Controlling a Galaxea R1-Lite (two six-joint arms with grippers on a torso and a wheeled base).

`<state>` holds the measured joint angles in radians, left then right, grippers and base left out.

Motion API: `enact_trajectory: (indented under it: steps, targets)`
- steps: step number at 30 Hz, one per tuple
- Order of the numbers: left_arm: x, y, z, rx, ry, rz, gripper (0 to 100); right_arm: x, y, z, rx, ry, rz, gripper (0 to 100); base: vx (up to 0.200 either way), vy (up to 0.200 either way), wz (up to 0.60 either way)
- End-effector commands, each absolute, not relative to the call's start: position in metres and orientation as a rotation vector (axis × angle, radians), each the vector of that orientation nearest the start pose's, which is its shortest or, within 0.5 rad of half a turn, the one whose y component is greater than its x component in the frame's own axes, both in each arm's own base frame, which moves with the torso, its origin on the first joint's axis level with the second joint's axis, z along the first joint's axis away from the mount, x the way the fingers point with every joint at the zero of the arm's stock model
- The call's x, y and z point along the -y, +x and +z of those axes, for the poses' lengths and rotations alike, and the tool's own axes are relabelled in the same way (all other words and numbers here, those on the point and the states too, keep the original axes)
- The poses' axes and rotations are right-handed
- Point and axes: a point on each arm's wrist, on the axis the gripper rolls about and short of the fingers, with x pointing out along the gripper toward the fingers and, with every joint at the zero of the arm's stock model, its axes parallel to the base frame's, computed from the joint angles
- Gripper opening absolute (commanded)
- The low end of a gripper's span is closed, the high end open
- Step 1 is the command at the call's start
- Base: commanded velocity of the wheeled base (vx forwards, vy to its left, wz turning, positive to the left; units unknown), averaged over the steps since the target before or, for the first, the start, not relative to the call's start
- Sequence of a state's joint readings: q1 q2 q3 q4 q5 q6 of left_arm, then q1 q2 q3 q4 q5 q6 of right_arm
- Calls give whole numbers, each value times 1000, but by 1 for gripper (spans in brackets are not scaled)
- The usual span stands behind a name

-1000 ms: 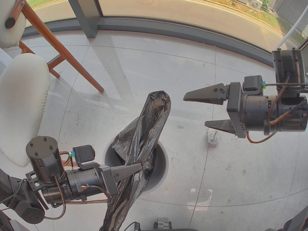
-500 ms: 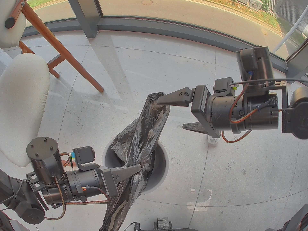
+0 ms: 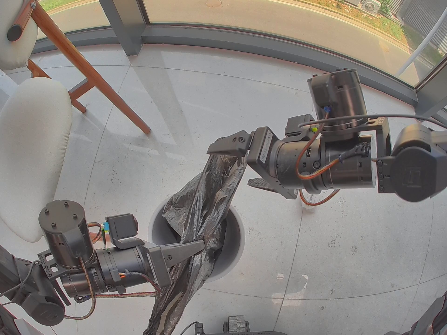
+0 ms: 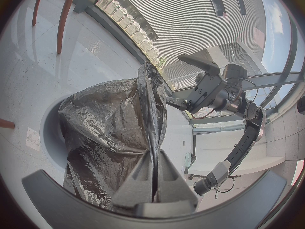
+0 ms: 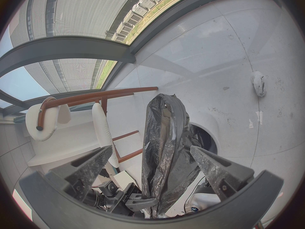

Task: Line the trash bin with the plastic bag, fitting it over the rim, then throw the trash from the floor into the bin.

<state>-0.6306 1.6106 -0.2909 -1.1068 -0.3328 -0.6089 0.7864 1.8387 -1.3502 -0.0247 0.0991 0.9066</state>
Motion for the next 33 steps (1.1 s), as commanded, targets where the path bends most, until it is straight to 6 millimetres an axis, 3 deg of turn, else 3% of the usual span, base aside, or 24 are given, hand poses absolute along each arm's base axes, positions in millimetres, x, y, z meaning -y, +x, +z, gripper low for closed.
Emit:
enact_trajectory:
  steps: [1, 8, 16, 24, 33]
  targets:
    - [140, 179, 127, -505, -525, -860, 0, -269, 257, 216, -829, 653, 594, 100, 0, 0, 0]
    - [140, 179, 127, -504, -524, -860, 0, -278, 258, 216, -811, 646, 584, 100, 0, 0, 0]
    - [137, 184, 123, -496, -484, -840, 0, -267, 248, 222, -804, 647, 573, 100, 0, 0, 0]
    - [137, 185, 123, -495, -484, -838, 0, -251, 238, 217, -852, 619, 522, 100, 0, 0, 0]
    - [137, 184, 124, -492, -484, -843, 0, -261, 249, 199, -881, 593, 496, 100, 0, 0, 0]
